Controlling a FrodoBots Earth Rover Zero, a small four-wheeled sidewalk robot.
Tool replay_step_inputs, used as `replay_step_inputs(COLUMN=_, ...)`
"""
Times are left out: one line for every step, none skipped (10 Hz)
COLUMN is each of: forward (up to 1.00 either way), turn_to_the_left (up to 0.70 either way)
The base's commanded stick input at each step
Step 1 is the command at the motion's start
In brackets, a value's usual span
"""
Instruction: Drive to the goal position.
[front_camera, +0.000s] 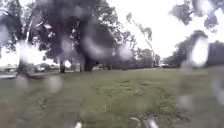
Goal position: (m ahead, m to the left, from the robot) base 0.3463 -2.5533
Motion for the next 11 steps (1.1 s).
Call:
replay_step_inputs(forward=1.0, turn_to_the_left=-0.39)
replay_step_inputs(forward=1.0, turn_to_the_left=-0.39)
replay_step_inputs(forward=1.0, turn_to_the_left=-0.39)
replay_step_inputs(forward=1.0, turn_to_the_left=-0.39)
replay_step_inputs(forward=1.0, turn_to_the_left=-0.39)
replay_step_inputs(forward=1.0, turn_to_the_left=-0.39)
replay_step_inputs(forward=1.0, turn_to_the_left=-0.39)
replay_step_inputs(forward=1.0, turn_to_the_left=-0.39)
replay_step_inputs(forward=1.0, turn_to_the_left=-0.39)
replay_step_inputs(forward=1.0, turn_to_the_left=-0.39)
replay_step_inputs(forward=1.0, turn_to_the_left=-0.39)
